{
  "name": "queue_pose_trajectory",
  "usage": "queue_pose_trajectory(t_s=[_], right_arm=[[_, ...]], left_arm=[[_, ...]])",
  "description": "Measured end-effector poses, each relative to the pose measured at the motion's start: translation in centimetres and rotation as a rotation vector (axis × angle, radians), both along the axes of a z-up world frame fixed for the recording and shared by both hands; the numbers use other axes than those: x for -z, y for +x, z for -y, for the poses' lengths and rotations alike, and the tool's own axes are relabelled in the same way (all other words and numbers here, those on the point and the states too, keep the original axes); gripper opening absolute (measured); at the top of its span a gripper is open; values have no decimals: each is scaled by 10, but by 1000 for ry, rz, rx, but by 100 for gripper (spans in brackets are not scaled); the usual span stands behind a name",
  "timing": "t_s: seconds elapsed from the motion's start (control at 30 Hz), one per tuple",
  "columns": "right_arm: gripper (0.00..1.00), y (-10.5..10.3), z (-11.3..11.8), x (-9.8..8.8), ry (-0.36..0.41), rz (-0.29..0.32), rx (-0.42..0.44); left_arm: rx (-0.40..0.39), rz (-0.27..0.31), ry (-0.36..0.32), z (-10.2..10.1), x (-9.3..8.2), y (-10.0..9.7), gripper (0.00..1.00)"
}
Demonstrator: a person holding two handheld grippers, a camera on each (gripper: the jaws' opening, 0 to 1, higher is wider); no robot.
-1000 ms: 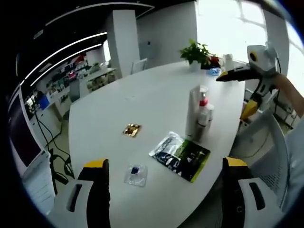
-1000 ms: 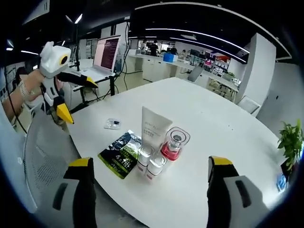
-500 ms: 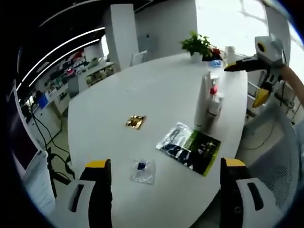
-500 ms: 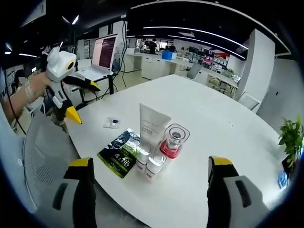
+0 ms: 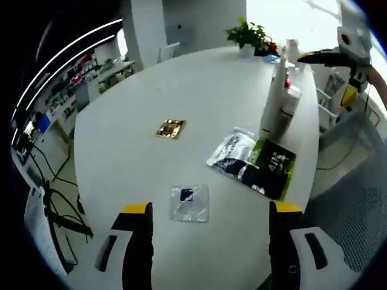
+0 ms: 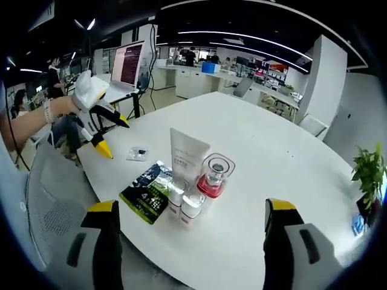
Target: Arrange the skincare products in the storage area until every visible bottle or jar stands upright without overlapping.
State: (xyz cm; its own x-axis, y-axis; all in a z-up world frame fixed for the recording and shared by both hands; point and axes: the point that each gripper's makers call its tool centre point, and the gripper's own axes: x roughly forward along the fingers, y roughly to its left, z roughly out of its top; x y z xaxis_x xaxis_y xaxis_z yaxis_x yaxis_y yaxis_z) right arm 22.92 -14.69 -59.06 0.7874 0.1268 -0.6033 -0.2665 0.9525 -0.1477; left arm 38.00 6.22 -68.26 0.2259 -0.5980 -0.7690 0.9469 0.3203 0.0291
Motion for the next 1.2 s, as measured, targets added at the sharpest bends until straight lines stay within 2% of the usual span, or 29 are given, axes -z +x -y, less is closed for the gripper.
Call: queue_pose_trajectory(t_s=[0.2, 0.23, 0.3, 0.47, 0.77, 0.87, 0.93, 1.2], right_arm=[[100, -1, 5, 4, -1, -16, 13], [100, -1, 5, 4, -1, -16, 13], [100, -2, 5, 5, 0, -22, 15], [100, -2, 7, 6, 5, -27, 26], [100, -3, 12, 13, 8, -45, 42], [100, -3, 13, 14, 8, -51, 47], [100, -4, 14, 15, 9, -55, 51], [100, -2, 13, 17, 17, -56, 52]], left_arm=[[1, -41, 21, -2, 19, 11, 67], [4, -49, 26, -1, 18, 4, 66], [4, -65, 43, -2, 24, 5, 64], [5, -107, 71, -5, 42, 15, 63], [-13, -171, 94, -11, 64, 23, 62], [-22, -193, 94, -13, 68, 23, 62], [-22, -188, 80, -11, 65, 25, 62], [21, -197, 108, -11, 66, 16, 61]])
